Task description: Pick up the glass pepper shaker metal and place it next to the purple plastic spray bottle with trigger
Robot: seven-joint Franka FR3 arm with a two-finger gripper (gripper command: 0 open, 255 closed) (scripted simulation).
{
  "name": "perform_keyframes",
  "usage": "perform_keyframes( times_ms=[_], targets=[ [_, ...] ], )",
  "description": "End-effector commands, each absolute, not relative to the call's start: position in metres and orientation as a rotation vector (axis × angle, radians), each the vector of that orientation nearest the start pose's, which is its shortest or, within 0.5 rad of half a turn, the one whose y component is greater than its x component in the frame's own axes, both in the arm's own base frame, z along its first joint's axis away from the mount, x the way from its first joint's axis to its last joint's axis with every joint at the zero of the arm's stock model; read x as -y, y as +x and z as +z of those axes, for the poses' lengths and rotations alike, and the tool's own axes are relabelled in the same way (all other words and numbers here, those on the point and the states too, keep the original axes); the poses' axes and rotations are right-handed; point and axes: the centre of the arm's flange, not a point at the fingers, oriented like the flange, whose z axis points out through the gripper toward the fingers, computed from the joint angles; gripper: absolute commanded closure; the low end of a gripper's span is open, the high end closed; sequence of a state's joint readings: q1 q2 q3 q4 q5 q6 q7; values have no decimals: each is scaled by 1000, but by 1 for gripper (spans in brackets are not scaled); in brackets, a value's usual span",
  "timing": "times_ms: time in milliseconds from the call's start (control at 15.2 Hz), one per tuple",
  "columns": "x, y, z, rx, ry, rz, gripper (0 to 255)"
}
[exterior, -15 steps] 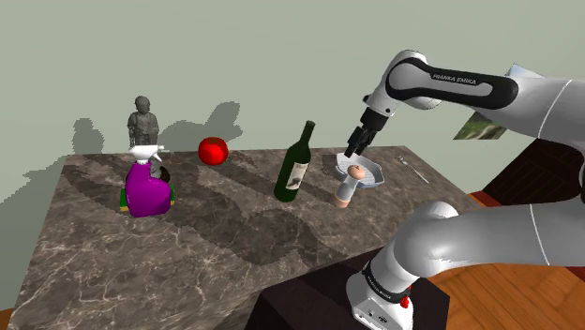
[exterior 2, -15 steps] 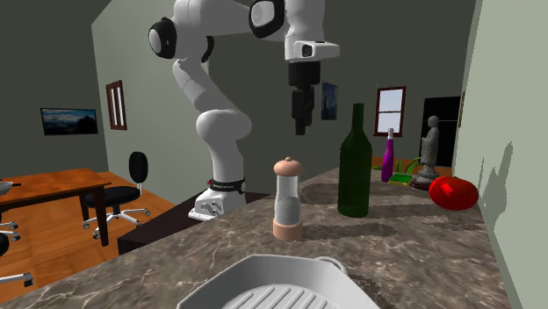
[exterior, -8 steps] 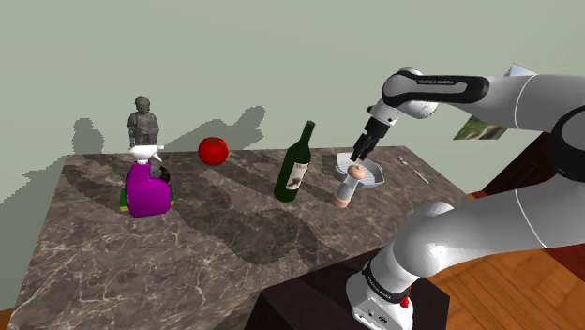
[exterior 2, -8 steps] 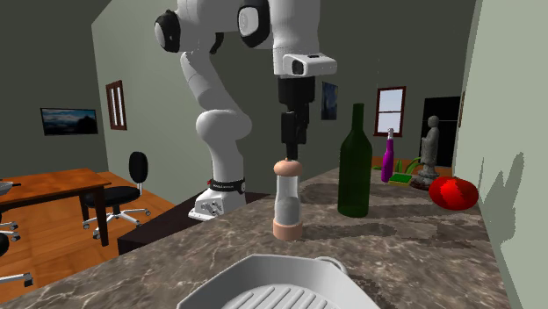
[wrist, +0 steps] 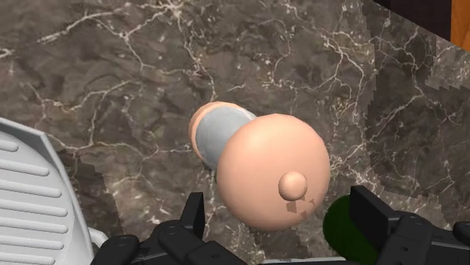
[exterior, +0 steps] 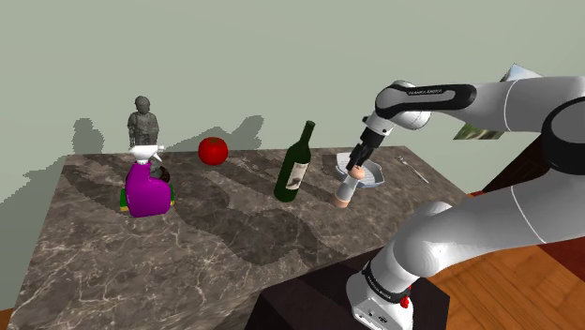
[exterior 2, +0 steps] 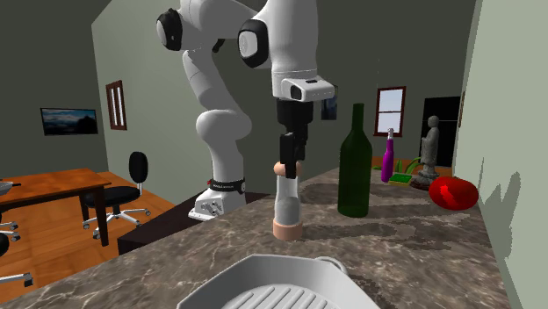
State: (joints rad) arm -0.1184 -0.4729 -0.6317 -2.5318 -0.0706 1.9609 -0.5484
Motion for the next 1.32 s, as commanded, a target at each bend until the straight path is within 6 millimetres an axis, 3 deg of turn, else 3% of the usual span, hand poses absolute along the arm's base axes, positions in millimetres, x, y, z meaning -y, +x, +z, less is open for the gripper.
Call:
perform_keyframes(
  times_ms=[0,396,462,1056,1254],
  targets=[
    [267,286,390,-130,-2868,27,0],
    [267,286,390,-130,-2868,27,0],
    [267,286,390,-130,-2868,27,255],
    [267,286,390,-130,-2868,27,255],
    [267,286,406,-130,-2868,27,255]
  ],
)
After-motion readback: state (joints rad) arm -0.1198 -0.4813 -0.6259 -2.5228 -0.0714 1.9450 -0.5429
